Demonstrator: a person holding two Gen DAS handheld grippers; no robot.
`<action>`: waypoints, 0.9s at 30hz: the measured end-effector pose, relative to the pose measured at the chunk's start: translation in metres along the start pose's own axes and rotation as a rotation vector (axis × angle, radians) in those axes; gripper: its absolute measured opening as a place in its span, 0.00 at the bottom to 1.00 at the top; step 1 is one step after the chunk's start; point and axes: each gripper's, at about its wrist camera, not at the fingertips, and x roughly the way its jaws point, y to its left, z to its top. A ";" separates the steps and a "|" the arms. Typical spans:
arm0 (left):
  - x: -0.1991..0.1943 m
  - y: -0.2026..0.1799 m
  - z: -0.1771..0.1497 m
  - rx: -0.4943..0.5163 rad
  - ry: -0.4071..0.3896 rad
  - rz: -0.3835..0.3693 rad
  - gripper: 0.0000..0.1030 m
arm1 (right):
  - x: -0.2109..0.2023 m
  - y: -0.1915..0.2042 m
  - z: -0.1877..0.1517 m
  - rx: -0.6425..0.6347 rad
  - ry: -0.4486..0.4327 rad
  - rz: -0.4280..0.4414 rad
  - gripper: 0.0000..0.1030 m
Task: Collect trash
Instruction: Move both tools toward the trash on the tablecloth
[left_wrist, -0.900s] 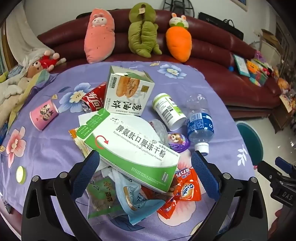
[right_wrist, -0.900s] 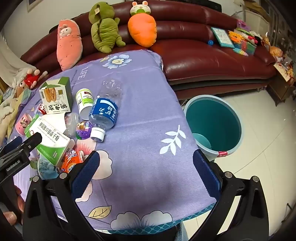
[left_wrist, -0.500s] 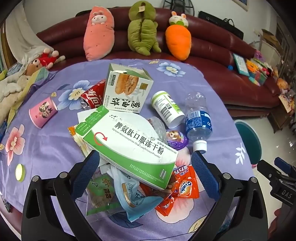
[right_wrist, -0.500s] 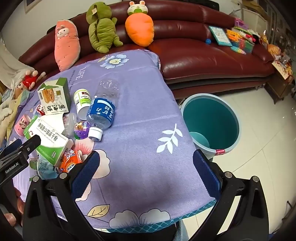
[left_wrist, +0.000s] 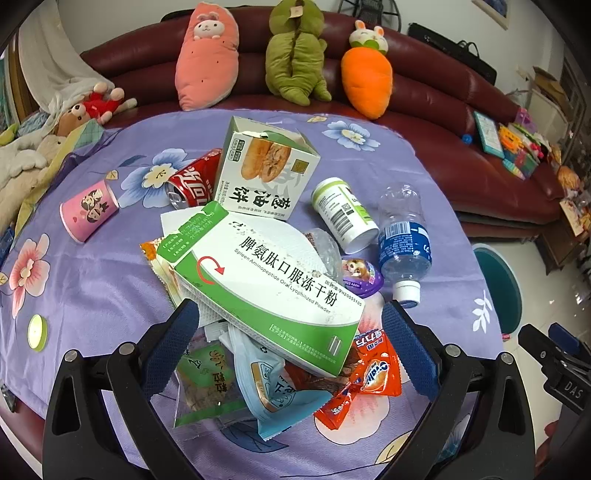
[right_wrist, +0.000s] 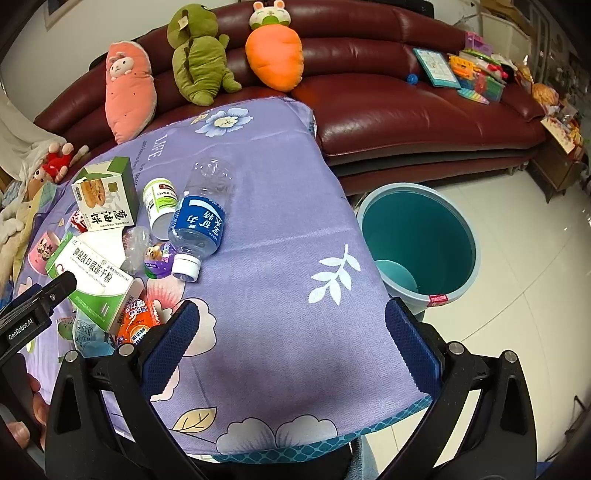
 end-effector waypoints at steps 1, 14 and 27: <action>0.000 0.000 0.000 0.000 0.000 0.001 0.96 | 0.000 0.000 0.000 0.002 -0.001 0.000 0.94; 0.001 -0.003 0.002 0.007 0.006 0.003 0.96 | 0.005 -0.005 0.003 0.020 0.017 0.002 0.94; 0.004 -0.008 0.003 0.011 0.017 0.000 0.96 | 0.008 -0.006 0.006 0.025 0.025 0.008 0.94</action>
